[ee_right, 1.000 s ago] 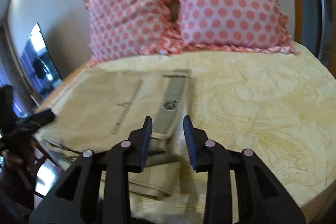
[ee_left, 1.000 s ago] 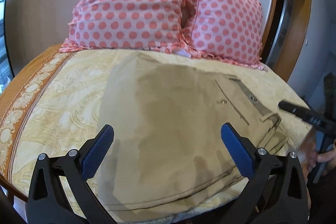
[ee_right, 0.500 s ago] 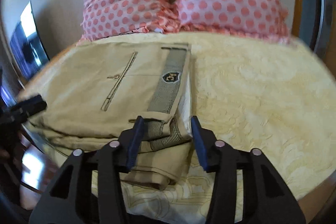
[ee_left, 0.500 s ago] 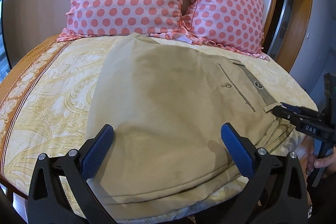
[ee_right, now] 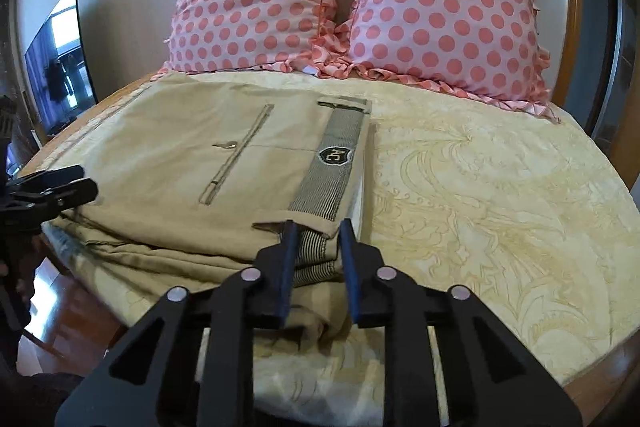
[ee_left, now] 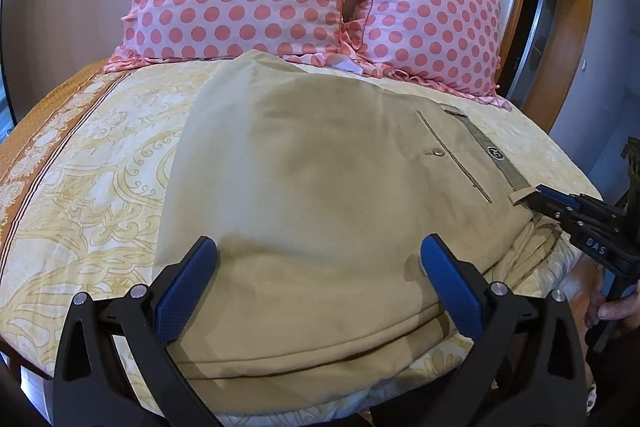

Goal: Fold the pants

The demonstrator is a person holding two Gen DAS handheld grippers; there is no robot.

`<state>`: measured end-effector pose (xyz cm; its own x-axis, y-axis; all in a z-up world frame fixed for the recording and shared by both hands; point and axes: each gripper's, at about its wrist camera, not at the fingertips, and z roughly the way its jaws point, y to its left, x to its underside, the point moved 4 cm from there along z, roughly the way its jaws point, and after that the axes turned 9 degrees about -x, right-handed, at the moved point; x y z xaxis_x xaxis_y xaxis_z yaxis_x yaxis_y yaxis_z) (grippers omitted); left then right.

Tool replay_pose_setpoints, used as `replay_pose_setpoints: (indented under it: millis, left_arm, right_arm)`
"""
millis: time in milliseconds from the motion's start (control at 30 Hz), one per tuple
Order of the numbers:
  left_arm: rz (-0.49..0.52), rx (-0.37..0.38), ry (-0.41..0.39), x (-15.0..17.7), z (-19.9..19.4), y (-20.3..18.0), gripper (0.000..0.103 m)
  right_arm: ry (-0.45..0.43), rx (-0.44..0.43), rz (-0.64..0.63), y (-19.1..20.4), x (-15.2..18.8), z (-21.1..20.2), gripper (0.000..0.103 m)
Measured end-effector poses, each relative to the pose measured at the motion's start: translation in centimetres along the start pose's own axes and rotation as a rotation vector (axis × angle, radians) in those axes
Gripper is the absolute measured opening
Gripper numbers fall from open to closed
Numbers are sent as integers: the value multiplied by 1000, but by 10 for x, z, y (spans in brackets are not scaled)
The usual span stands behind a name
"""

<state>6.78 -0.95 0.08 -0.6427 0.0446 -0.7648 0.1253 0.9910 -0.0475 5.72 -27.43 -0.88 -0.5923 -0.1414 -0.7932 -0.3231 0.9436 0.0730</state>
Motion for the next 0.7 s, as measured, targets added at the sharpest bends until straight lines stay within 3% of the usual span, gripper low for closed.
replay_pose_setpoints:
  millis: [167,200,300,400,500,600,700]
  left_arm:
    - [-11,47,7,-1,-7,8,102]
    - [-21,54,3,-5,-9,10,102]
    - [-60,39,-46,-30,-20,31,102]
    - [-97,35,-34,-57,-9,52,102]
    - [-133,57,62,-76,22,67,102]
    - [-116,61,136,-86,50,69,94]
    - [-141,118,232,-88,77,71,88]
  right_arm:
    - [33,-22,11,2,5,-8,22]
    - [26,-39,30,-1,1,-10,27]
    - [-57,-145,139,-24,-22,-18,72]
    - [-21,-177,200,-49,-46,3,69]
    - [47,-204,228,-66,-65,36,60]
    - [119,-257,273,-76,-75,67,55]
    - [160,-275,262,-76,-78,84,51]
